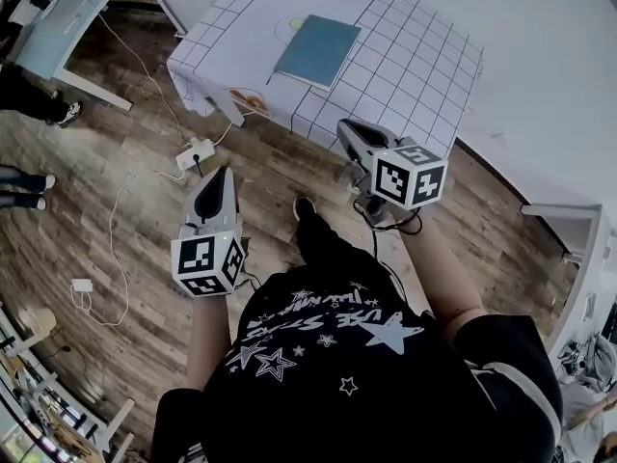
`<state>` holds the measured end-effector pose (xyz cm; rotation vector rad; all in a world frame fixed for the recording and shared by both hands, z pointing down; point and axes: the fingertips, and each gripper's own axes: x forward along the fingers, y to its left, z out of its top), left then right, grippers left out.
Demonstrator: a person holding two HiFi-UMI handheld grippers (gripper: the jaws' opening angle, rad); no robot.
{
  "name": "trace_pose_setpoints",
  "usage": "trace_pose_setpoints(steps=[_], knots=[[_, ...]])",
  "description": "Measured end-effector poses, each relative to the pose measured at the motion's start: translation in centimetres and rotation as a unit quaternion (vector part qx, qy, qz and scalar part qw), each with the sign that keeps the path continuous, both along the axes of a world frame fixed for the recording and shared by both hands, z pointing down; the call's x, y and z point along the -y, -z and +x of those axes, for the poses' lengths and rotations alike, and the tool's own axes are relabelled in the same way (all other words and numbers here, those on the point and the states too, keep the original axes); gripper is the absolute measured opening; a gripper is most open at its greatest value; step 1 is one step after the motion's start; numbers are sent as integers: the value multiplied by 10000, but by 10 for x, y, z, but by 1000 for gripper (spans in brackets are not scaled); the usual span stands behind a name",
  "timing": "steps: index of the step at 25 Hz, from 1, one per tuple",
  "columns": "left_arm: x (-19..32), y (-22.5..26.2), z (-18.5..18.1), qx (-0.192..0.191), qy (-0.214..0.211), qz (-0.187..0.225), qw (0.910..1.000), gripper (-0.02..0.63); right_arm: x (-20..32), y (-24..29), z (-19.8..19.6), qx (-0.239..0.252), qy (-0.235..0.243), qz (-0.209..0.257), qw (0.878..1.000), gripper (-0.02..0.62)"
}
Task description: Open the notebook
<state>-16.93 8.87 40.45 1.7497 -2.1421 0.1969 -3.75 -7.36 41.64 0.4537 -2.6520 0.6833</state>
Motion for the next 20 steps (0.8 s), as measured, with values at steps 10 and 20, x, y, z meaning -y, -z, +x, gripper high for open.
trace_pose_setpoints(steps=[10,20], knots=[[74,8,-2,174,-236,-55,9996,9,69,-2,-3,64,-122,-108,9998,17],[135,4,4,342,-410,-184,9984,9,121,-1,1,228,-304,-109,9992,17]])
